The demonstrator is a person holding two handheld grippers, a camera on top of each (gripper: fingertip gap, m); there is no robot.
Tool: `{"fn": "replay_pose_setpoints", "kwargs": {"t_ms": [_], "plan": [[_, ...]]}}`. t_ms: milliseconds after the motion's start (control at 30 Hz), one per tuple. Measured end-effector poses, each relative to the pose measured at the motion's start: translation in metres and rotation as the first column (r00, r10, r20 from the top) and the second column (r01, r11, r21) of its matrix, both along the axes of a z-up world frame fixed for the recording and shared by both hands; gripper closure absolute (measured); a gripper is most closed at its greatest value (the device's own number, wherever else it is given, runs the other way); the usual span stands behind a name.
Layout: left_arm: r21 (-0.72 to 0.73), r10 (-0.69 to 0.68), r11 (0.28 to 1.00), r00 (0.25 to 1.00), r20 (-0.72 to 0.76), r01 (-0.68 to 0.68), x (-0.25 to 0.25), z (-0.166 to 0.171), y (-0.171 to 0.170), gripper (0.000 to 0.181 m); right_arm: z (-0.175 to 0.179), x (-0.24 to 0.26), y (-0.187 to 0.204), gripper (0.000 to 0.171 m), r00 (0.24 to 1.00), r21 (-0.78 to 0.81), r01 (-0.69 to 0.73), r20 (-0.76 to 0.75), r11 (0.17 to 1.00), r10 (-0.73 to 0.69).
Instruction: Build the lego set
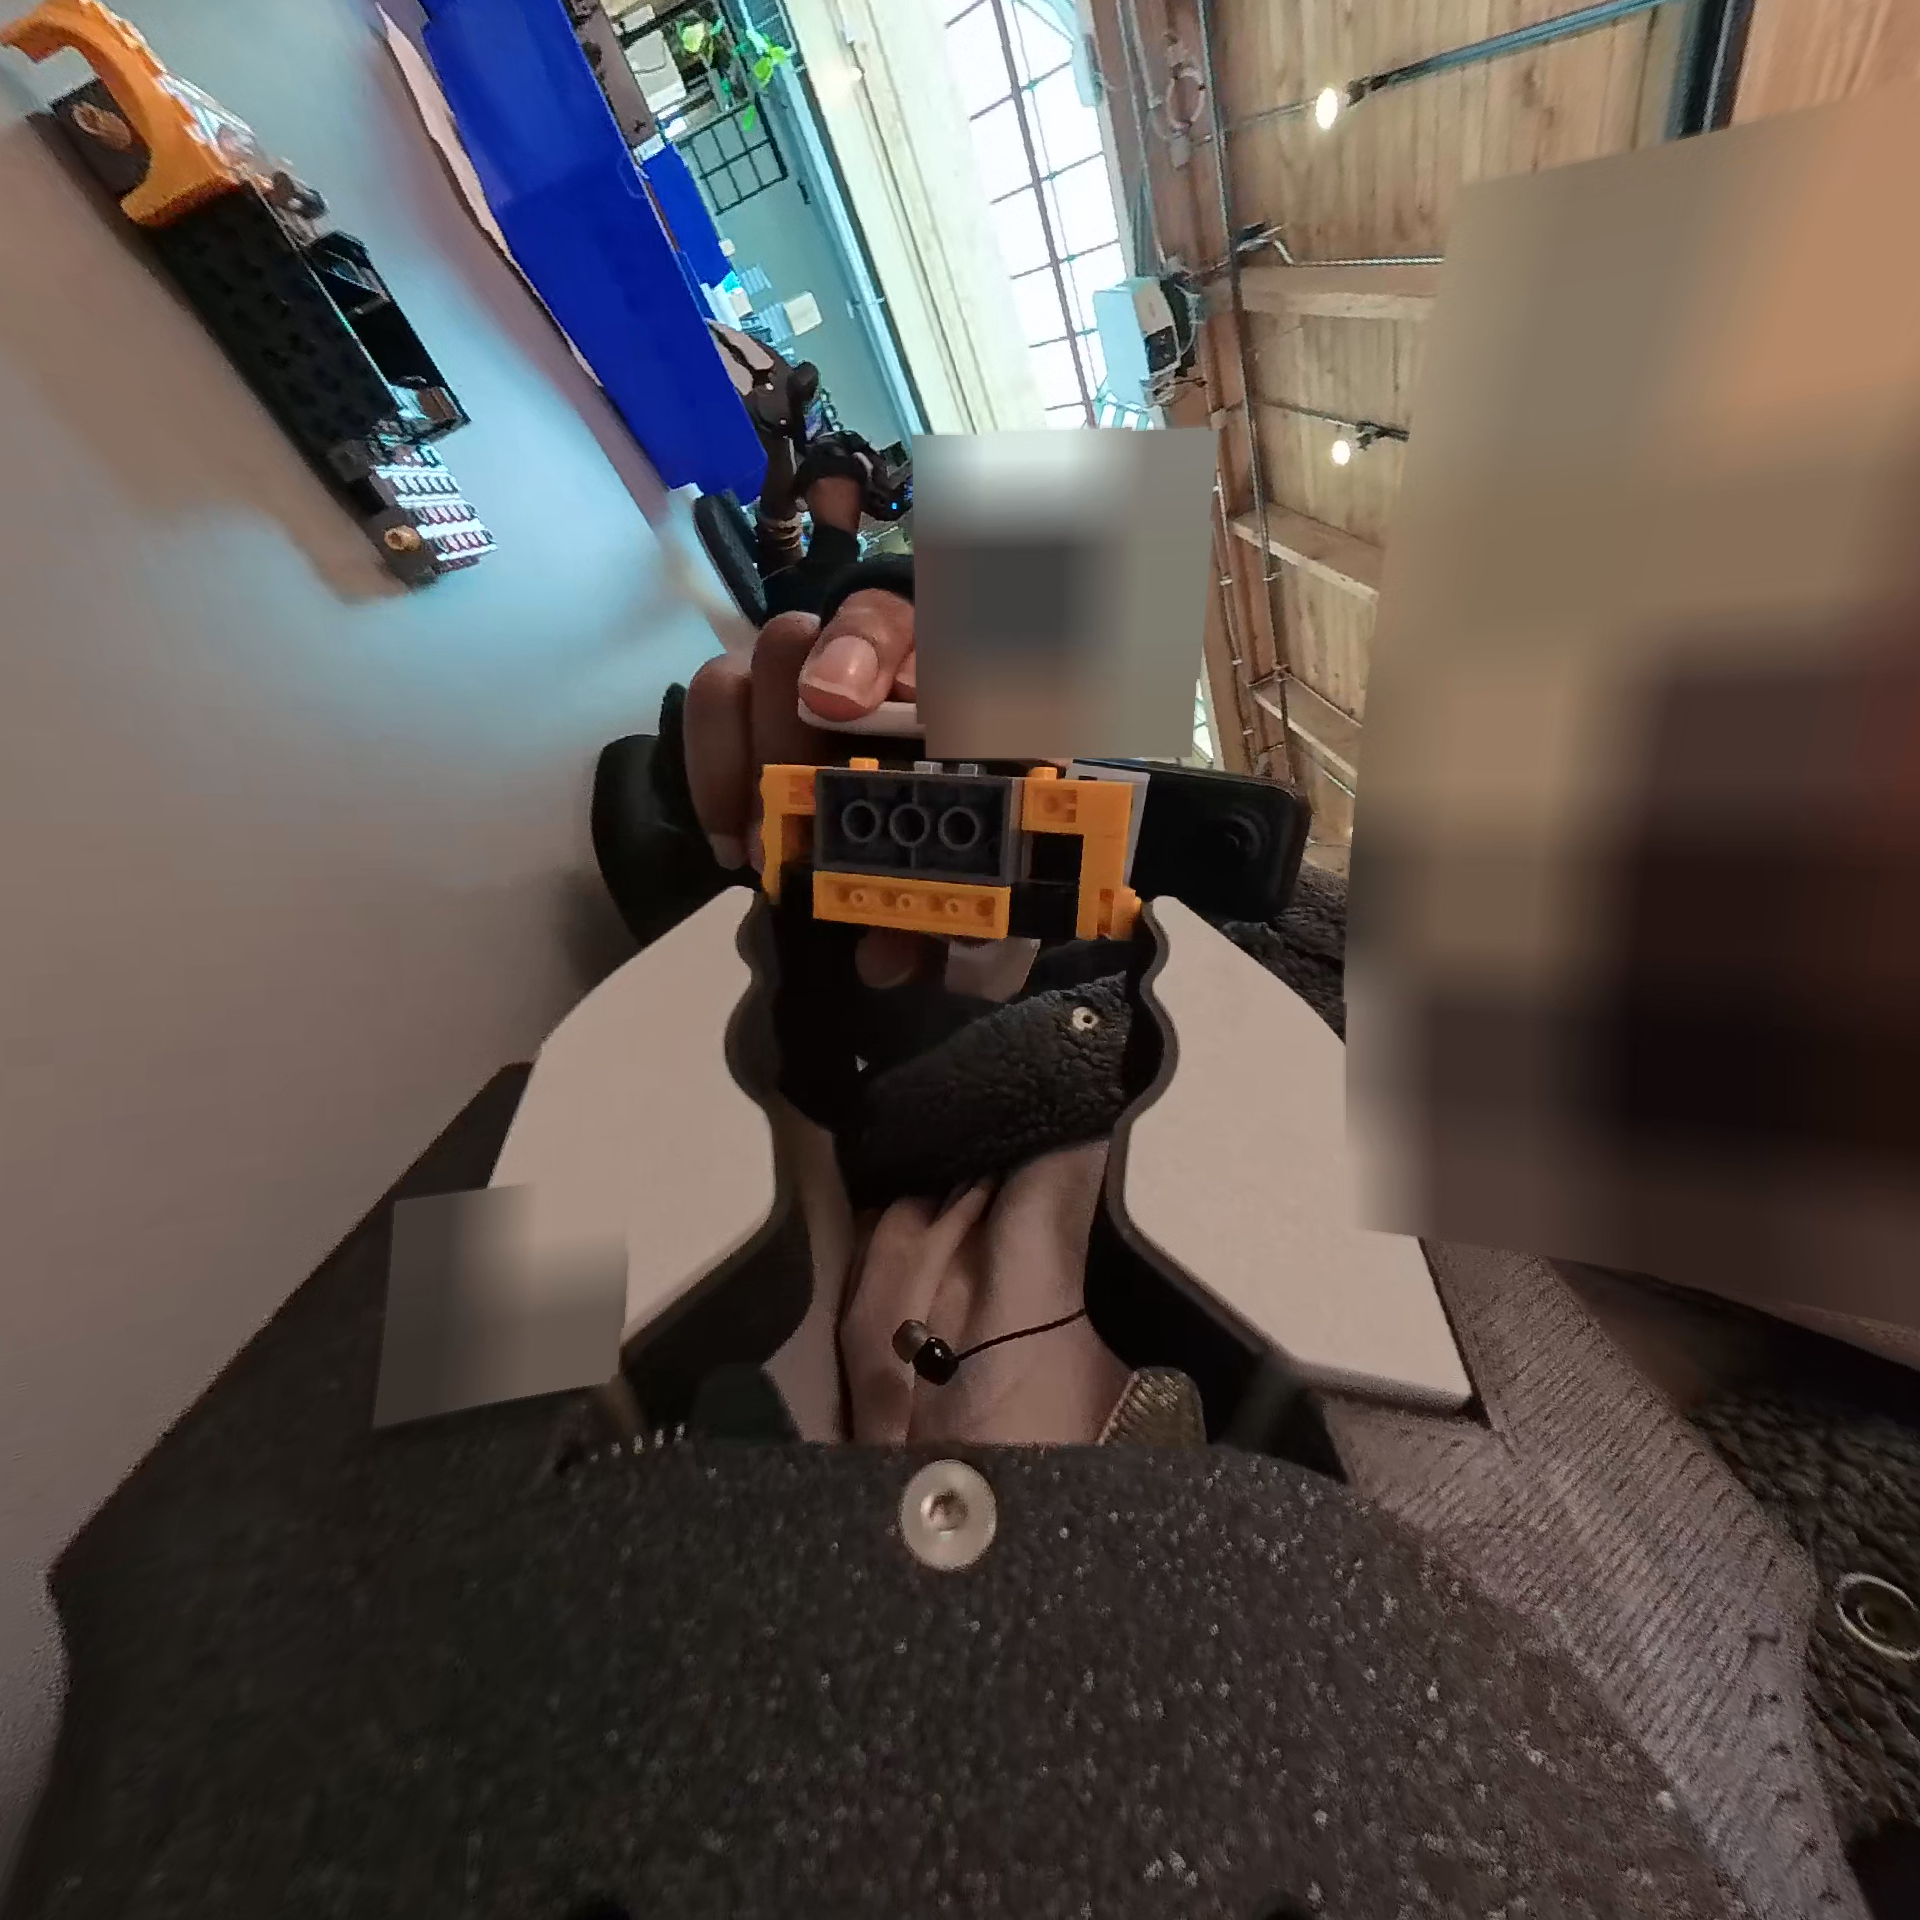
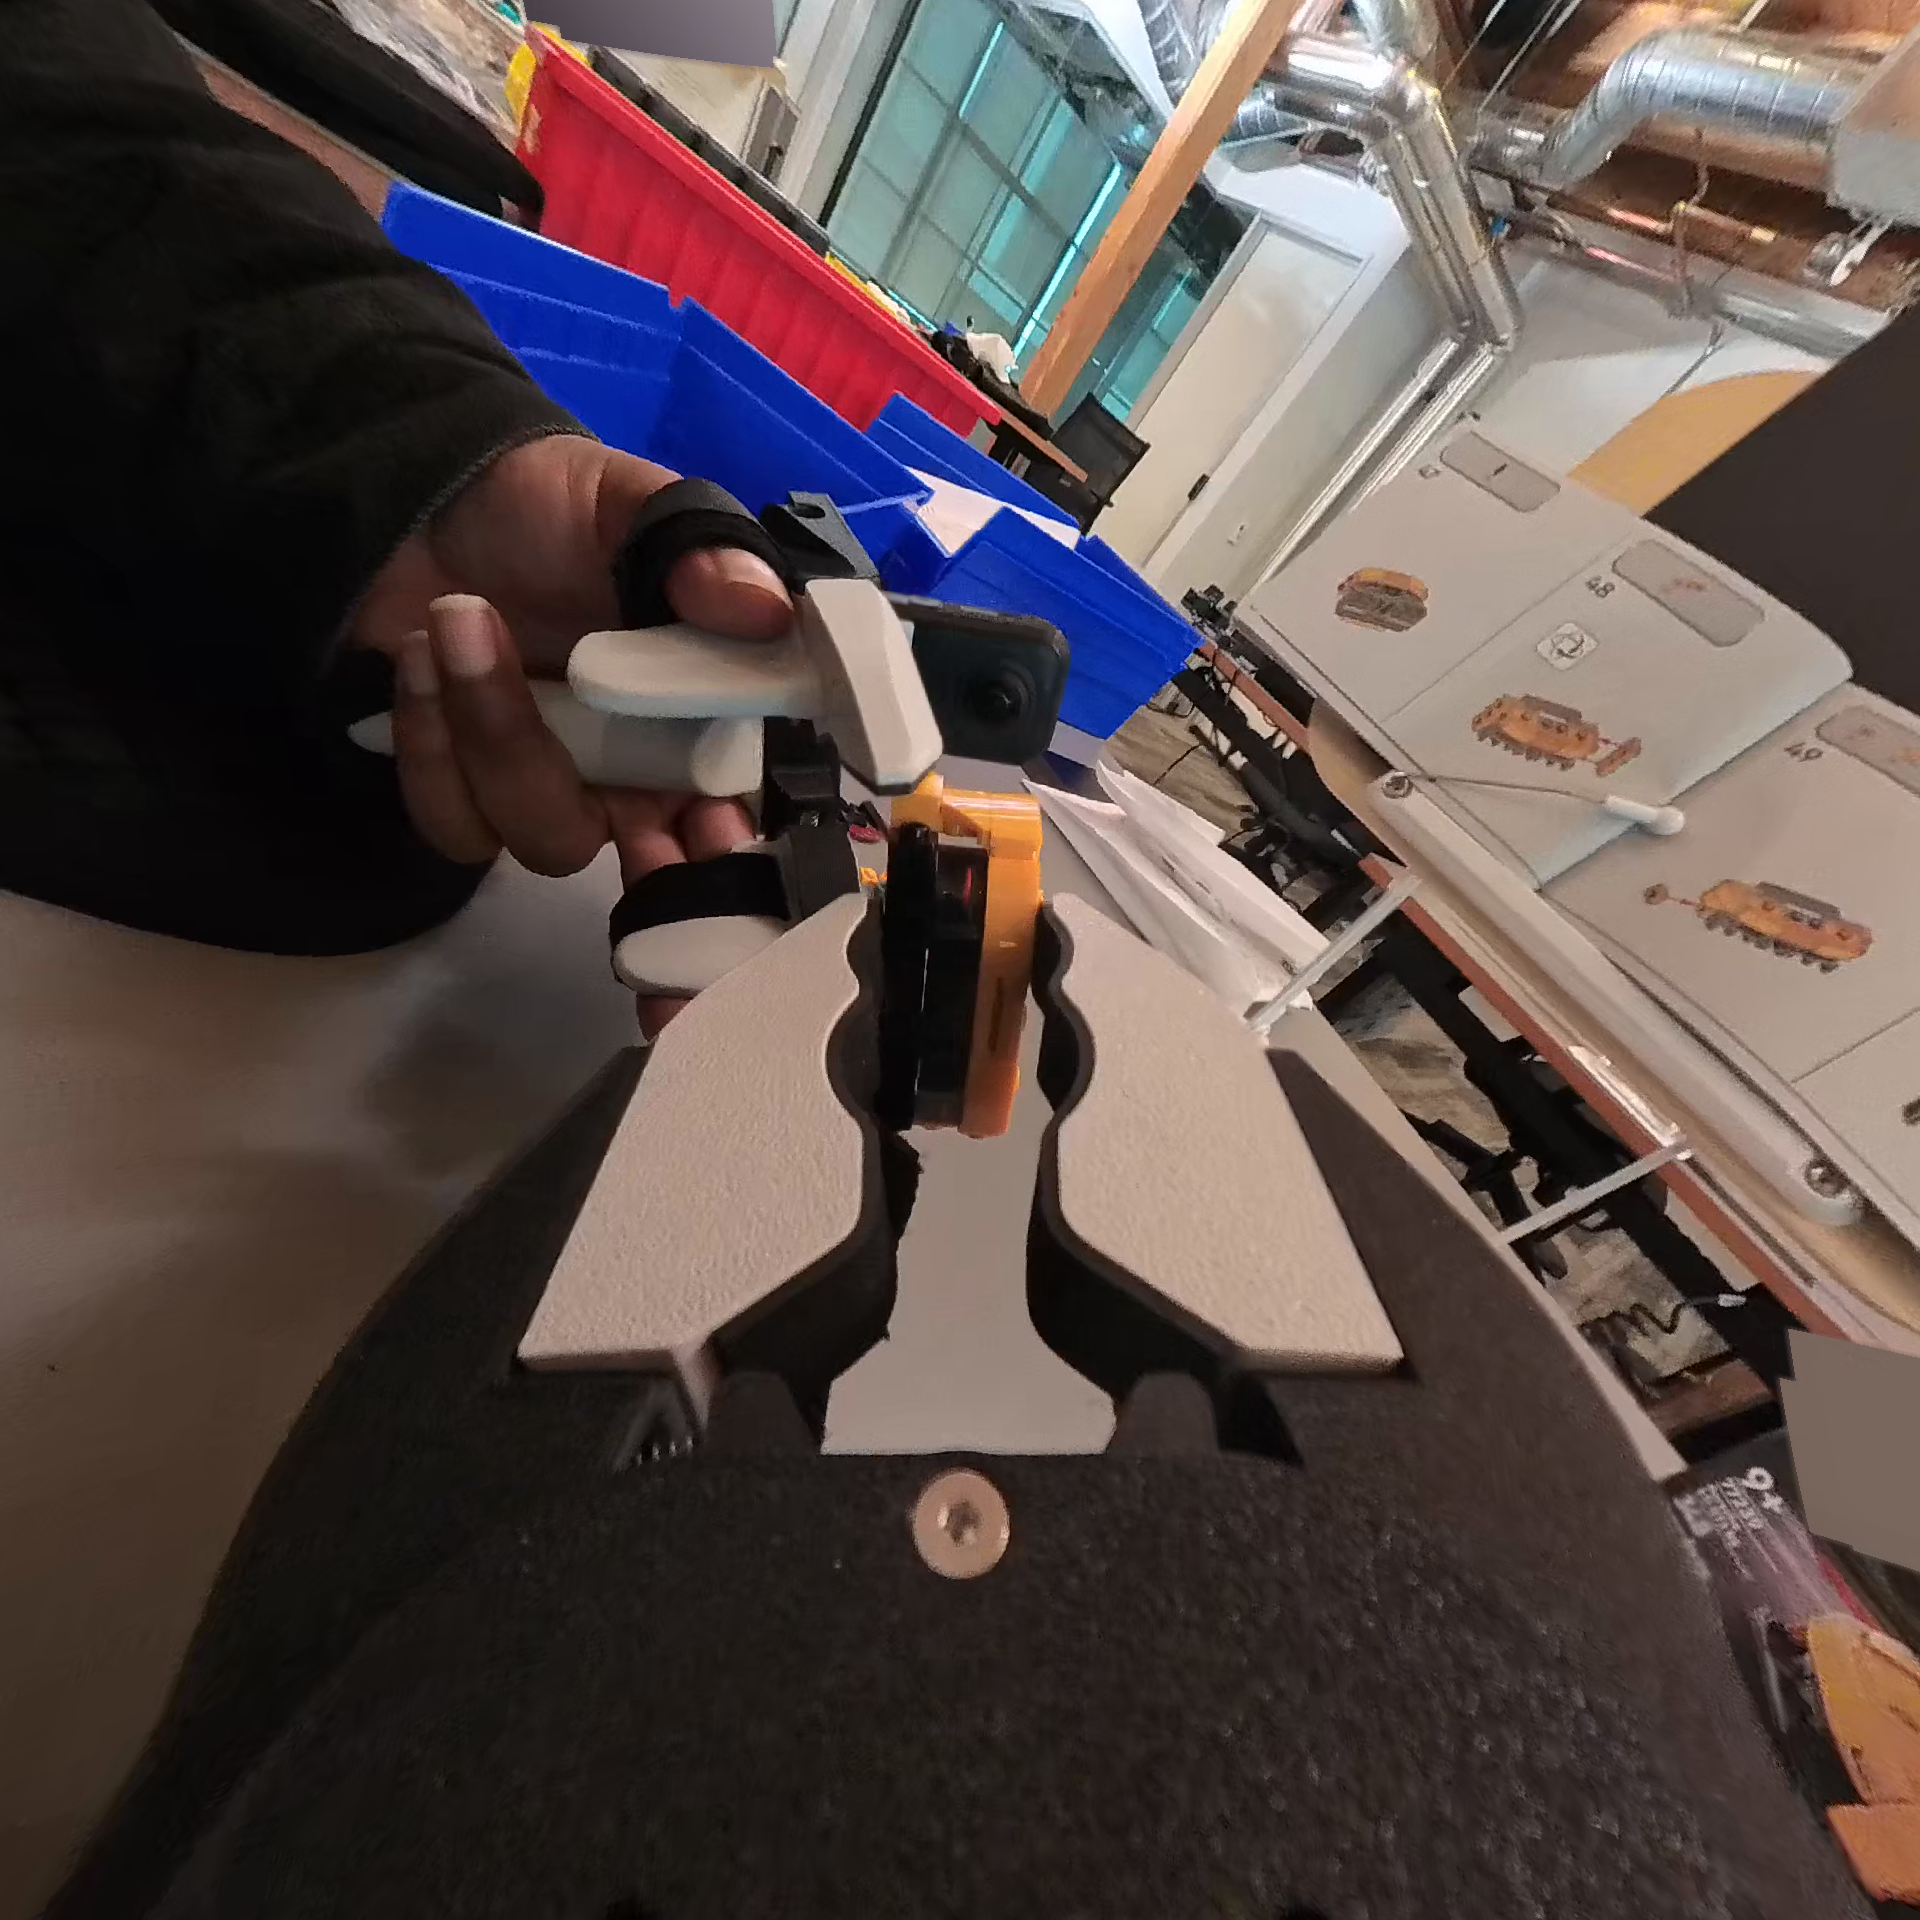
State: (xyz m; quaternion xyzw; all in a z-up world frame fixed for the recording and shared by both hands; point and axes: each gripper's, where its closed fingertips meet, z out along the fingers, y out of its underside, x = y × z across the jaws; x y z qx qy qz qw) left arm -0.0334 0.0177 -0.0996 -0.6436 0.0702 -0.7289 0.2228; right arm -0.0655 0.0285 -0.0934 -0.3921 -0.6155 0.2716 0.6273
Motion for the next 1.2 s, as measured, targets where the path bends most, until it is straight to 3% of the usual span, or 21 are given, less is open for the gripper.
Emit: {"fn": "replay_pose_setpoints", "kwargs": {"t_ms": [33, 433, 733, 967, 1200], "plan": [[-0.001, -0.005, 1.0, 1.0, 0.014, 0.005, 0.0, 0.001, -0.002, 0.117, 0.001, 0.0, -0.002, 0.144, 1.0, 0.01, -0.004, -0.004, 1.0, 0.005], [0.022, 0.012, 1.0, 0.999, 0.051, -0.013, 0.002, 0.006, -0.008, 0.118, 0.007, 0.0, -0.008, 0.144, 0.998, 0.003, -0.059, -0.037, 0.998, 0.059], [0.145, 0.157, 0.98, 0.973, -0.171, -0.133, -0.002, -0.008, 0.006, 0.121, -0.008, -0.003, 0.005, 0.143, 0.998, 0.033, 0.037, 0.056, 0.999, -0.039], [0.212, 0.186, 0.969, 0.941, -0.282, -0.128, 0.003, -0.017, -0.001, 0.121, -0.016, -0.002, -0.001, 0.138, 0.994, 0.099, 0.031, 0.105, 0.995, -0.042], [0.237, 0.173, 0.965, 0.952, -0.251, -0.113, 0.006, -0.007, -0.006, 0.121, -0.002, 0.003, -0.009, 0.14, 0.999, 0.126, 0.001, 0.036, 0.992, -0.006]]}}
